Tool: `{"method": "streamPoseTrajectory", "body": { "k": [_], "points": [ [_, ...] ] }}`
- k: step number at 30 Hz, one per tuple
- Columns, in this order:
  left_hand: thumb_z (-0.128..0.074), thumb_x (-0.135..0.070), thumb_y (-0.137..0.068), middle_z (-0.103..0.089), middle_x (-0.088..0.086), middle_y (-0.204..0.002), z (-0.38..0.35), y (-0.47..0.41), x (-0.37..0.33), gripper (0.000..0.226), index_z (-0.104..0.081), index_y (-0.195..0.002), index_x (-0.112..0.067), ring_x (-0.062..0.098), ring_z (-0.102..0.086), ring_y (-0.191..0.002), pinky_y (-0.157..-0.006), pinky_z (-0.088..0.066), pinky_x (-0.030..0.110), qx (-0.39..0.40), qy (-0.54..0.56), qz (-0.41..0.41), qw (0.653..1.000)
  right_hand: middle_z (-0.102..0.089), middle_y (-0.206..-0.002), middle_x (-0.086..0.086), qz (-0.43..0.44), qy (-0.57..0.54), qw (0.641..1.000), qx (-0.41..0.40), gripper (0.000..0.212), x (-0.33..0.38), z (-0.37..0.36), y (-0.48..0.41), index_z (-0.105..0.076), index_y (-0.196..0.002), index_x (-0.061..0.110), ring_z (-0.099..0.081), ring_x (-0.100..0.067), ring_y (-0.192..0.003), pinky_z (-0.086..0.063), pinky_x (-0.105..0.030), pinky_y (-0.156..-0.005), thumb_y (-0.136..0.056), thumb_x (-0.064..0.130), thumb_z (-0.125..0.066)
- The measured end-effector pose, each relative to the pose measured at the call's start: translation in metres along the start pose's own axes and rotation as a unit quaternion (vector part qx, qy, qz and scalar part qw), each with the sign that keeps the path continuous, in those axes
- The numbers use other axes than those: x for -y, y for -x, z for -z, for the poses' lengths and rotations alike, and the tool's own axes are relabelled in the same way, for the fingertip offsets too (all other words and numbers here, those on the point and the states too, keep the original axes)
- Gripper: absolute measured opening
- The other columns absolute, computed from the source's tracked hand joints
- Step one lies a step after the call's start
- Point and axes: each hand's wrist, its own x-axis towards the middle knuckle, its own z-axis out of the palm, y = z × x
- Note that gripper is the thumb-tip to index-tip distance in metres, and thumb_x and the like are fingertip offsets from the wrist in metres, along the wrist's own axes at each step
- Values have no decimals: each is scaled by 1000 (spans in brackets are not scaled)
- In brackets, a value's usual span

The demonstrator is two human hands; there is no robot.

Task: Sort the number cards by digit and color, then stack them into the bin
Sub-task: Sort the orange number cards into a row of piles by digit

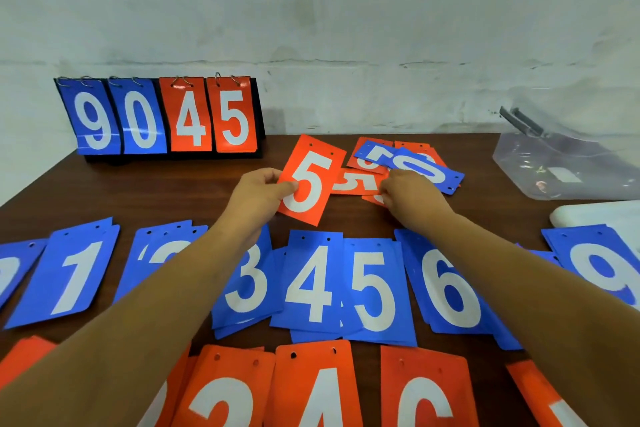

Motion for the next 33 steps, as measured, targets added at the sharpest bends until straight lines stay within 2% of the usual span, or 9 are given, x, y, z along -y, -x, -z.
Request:
{"method": "streamPoseTrajectory", "body": {
  "k": [2,4,7,10,15,19,26,29,33],
  "points": [
    [-68,-29,-91,-68,0,-110,0,4,-1,21,-64,-108,-19,17,-67,-93,-80,-58,36,2,5,2,1000,-59,-116,-7,11,-25,1000,-12,29,-4,-1,6,-66,-114,15,-57,-20,-101,-51,-35,-91,-97,35,-52],
    [-68,-30,-90,-68,-1,-108,-1,7,-2,19,-64,-106,-20,14,-67,-90,-78,-58,34,3,7,3,1000,-51,-136,-6,-7,-69,997,-44,46,-8,0,12,-56,-132,22,-49,-24,-123,-43,-41,-105,-92,46,-57],
    [-68,-29,-90,-67,-1,-107,-2,11,-2,19,-64,-106,-19,13,-66,-87,-75,-57,32,5,12,7,1000,-32,-155,-3,0,-86,996,32,64,-10,4,17,-40,-146,25,-30,-24,-143,-27,-48,-116,-91,53,-56],
    [-68,-28,-90,-66,-1,-108,-4,13,-1,20,-64,-108,-19,15,-65,-88,-78,-59,36,2,9,19,1000,-45,-145,-1,29,-109,992,52,52,-5,4,16,-48,-141,25,-40,-21,-134,-34,-42,-113,-94,47,-55],
    [-67,-28,-91,-64,0,-111,-2,12,-1,24,-63,-113,-19,20,-64,-94,-64,-56,28,-13,11,25,1000,-54,-127,-3,93,52,994,11,32,6,6,11,-59,-127,23,-48,-22,-122,-34,-41,-108,-100,36,-49],
    [-66,-25,-92,-62,1,-111,6,13,1,24,-60,-113,-16,23,-63,-97,-60,-55,28,-48,40,41,997,-59,-98,-8,85,99,980,-154,16,2,11,16,-69,-99,16,-56,-26,-94,-46,-39,-83,-84,19,-72],
    [-63,-19,-94,-59,5,-115,21,39,-7,20,-57,-114,-15,27,-60,-102,-56,-54,30,-78,55,47,994,-72,-107,-2,-30,-170,962,-213,26,10,64,60,-64,-123,19,-67,-19,-92,-55,-33,-80,-100,23,-51],
    [-62,-17,-95,-60,6,-116,24,62,-9,21,-58,-114,-12,28,-61,-104,-60,-56,33,-60,67,58,994,-71,-91,0,-32,-350,912,-210,19,18,85,94,-70,-108,14,-65,-10,-79,-52,-21,-74,-98,17,-55],
    [-63,-17,-94,-65,10,-113,22,100,-8,16,-60,-109,-10,27,-66,-99,-60,-58,32,-3,139,83,987,-75,-86,-3,-39,-545,822,-161,16,31,97,140,-74,-94,10,-71,-17,-85,-56,-33,-87,-95,15,-59]
  ]
}}
